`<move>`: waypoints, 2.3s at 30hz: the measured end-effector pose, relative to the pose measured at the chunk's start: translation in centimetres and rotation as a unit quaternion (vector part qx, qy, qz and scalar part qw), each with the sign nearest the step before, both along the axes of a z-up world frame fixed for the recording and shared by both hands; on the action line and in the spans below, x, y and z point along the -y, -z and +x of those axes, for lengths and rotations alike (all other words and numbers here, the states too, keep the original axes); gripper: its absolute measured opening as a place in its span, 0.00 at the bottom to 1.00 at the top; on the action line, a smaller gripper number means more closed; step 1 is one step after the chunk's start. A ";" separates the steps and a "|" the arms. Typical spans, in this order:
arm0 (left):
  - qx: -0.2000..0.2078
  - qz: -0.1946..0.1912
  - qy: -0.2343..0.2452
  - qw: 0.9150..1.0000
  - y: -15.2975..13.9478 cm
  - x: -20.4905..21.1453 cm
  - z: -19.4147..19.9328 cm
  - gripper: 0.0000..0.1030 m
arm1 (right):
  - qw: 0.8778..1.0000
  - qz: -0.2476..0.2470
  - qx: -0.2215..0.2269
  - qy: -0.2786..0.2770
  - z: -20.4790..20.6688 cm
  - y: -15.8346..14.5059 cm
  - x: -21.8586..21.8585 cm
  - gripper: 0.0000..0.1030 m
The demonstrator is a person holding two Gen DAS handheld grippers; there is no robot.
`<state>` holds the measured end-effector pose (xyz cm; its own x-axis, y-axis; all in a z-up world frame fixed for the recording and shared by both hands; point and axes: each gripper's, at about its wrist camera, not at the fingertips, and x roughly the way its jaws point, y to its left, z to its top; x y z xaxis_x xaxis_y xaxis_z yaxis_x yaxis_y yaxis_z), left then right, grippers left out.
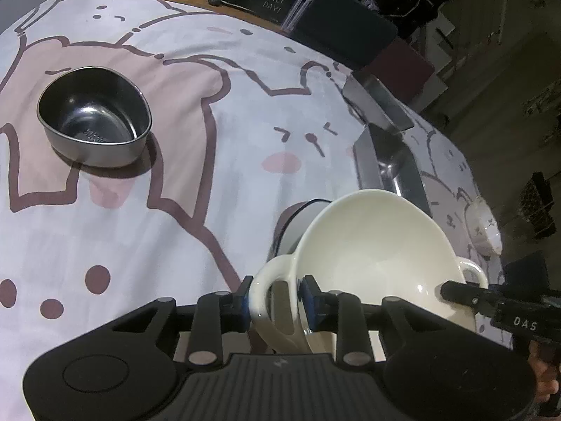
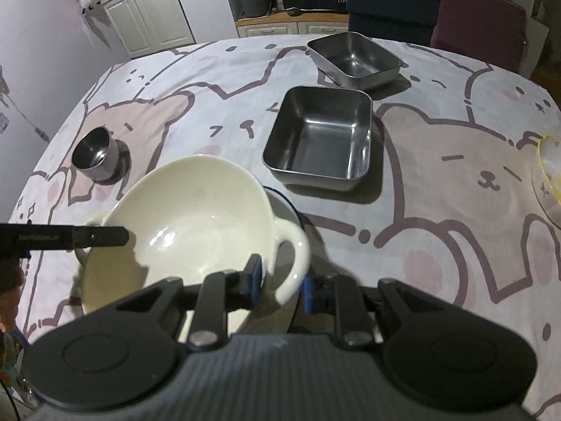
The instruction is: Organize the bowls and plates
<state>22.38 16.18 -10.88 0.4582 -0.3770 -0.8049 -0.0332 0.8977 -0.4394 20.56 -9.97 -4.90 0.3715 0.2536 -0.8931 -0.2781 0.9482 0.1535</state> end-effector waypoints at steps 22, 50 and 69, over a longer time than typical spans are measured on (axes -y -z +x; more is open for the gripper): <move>-0.016 0.017 0.005 1.000 1.1 0.2 0.7 0.32 | 1.000 -0.023 -0.011 -0.008 0.8 0.9 -1.0 0.27; -0.012 0.062 0.027 0.998 0.5 1.6 0.8 0.34 | 0.999 -0.023 -0.029 0.001 1.0 1.7 -0.9 0.28; 0.000 0.114 0.052 0.992 -0.2 3.0 0.8 0.36 | 0.999 -0.017 -0.038 0.003 1.1 2.2 -0.9 0.30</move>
<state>23.15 13.22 -10.67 0.4258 -0.2306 -0.8750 0.0649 0.9723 -0.2246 21.69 -9.07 -7.05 0.3043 0.2212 -0.9265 -0.2616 0.9547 0.1420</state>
